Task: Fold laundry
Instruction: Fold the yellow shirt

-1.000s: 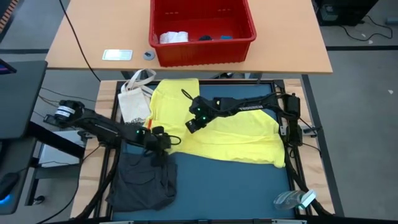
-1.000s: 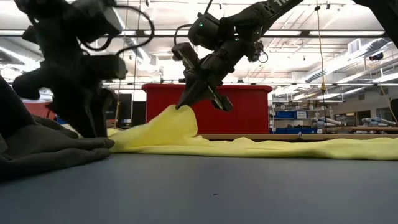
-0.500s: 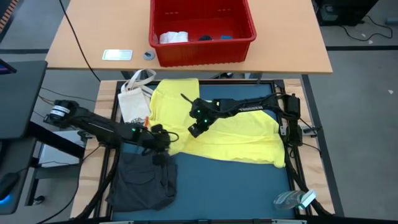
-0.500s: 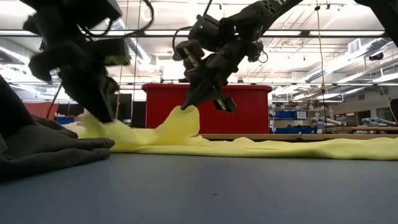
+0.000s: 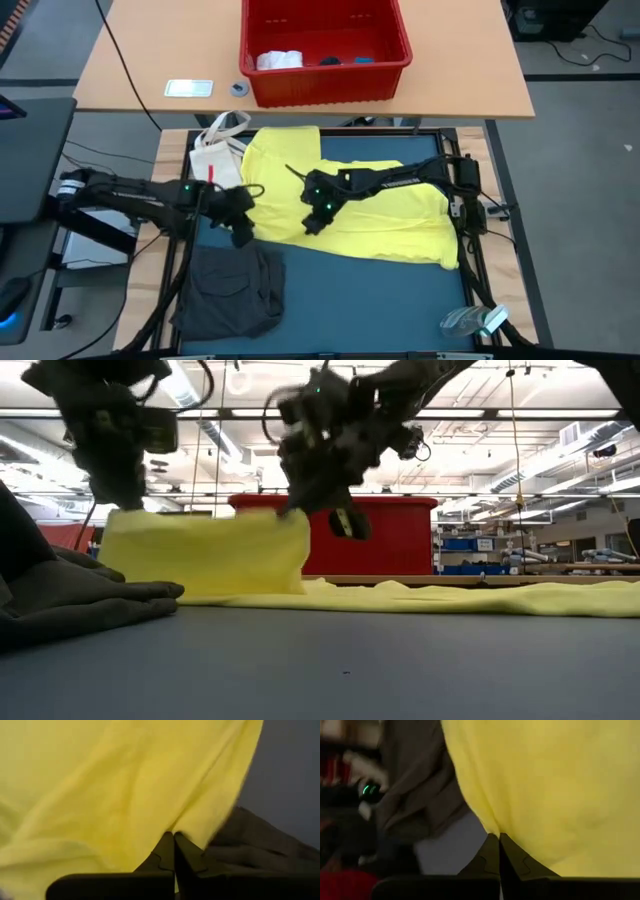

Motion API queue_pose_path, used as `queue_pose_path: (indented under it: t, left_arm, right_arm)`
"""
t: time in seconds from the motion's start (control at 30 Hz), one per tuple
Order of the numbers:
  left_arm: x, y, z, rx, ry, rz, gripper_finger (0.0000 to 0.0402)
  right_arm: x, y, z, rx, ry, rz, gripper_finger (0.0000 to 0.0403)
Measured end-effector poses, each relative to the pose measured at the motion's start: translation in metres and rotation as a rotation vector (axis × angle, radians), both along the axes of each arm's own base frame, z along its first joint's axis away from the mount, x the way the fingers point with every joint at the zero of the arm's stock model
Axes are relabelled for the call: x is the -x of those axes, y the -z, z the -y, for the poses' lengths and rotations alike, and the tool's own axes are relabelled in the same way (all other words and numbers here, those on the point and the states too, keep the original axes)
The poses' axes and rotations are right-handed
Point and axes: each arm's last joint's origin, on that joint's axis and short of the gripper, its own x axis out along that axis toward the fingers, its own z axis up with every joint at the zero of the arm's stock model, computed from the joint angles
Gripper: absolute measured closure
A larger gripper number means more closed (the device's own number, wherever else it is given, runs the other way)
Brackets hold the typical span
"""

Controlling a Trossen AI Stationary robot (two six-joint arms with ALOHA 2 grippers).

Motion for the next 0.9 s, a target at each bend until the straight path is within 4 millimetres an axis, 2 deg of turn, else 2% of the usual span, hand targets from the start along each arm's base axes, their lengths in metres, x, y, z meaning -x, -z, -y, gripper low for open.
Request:
queue_pose_path:
  t: [0.13, 0.27, 0.47, 0.63, 0.73, 0.83, 0.9]
  left_arm:
    - [0.0, 0.012, -0.027, 0.007, -0.159, -0.054, 0.0401]
    - [0.004, 0.029, -0.058, 0.125, -0.299, -0.114, 0.0401]
    - [0.009, 0.041, -0.086, 0.191, -0.412, -0.135, 0.0389]
    - [0.011, 0.038, -0.094, 0.195, -0.457, -0.105, 0.0338]
    - [0.012, 0.033, -0.092, 0.219, -0.454, -0.138, 0.0305]
    - [0.013, 0.026, -0.084, 0.294, -0.39, -0.129, 0.028]
    - [0.013, 0.019, -0.074, 0.327, -0.32, -0.093, 0.0269]
  right_arm:
    - [-0.004, 0.026, 0.028, -0.014, 0.112, -0.06, 0.0403]
    - [-0.004, 0.047, 0.049, -0.061, 0.179, -0.102, 0.0402]
    - [-0.003, 0.049, 0.067, -0.013, 0.294, -0.112, 0.0389]
    - [-0.001, 0.047, 0.078, 0.019, 0.38, -0.117, 0.0355]
    - [0.001, 0.048, 0.079, 0.009, 0.399, -0.145, 0.0329]
    - [0.001, 0.041, 0.07, -0.01, 0.342, -0.131, 0.0306]
    - [0.001, 0.028, 0.056, 0.021, 0.279, -0.097, 0.0296]
